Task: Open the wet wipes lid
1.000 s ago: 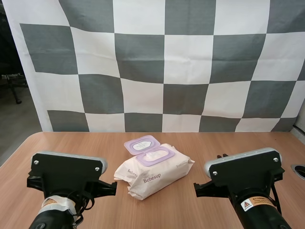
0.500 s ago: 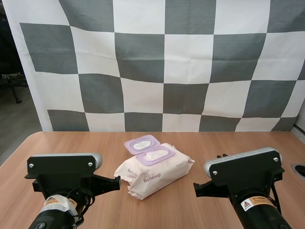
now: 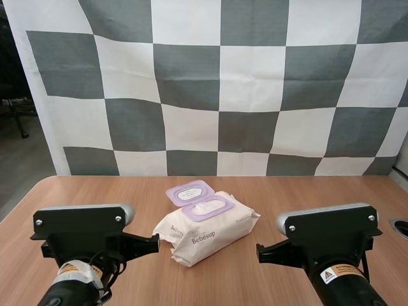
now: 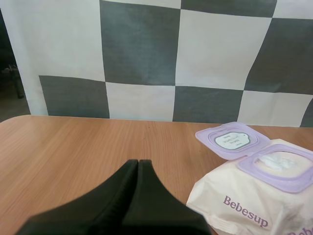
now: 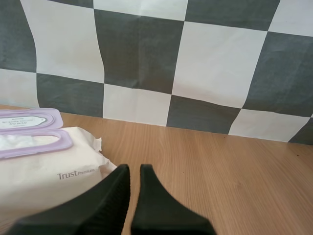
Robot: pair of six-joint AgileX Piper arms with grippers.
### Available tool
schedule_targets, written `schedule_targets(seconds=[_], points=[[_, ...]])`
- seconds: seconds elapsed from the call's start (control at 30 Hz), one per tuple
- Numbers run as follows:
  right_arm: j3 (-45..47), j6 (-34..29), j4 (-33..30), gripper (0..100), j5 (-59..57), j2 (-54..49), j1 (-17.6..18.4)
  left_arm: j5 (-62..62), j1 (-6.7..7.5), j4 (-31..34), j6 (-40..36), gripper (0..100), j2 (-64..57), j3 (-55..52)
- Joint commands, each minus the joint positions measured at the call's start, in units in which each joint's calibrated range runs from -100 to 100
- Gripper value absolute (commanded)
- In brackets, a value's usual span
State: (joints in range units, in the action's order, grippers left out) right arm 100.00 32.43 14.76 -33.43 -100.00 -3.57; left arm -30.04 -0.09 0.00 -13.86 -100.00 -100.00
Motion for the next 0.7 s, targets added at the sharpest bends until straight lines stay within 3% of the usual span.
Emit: schedule_targets(seconds=[0.0,0.03,0.07,0.3,0.43,0.67], points=[[0.0,0.0,0.0,9,0.0,0.0,0.0,0.0,0.00,0.0,0.0,0,0.0,0.0],[0.0,0.0,0.0,1,0.0,0.0,0.0,0.0,0.00,0.0,0.0,0,0.0,0.0],[0.0,0.0,0.0,0,0.0,0.0,0.0,0.0,0.00,0.0,-0.1,0,0.0,0.0],[0.0,-4.2,0.4,0,0.4,0.0,0.0,0.0,0.00,0.3,-0.1,0,0.0,0.0],[0.0,-8.6,1.2,0,-0.1,0.0,0.0,-1.3,0.00,0.0,-4.0,0,0.0,0.0],[0.0,-9.0,1.2,0,-0.3,0.0,0.0,-1.8,0.00,0.0,-4.7,0,0.0,0.0]])
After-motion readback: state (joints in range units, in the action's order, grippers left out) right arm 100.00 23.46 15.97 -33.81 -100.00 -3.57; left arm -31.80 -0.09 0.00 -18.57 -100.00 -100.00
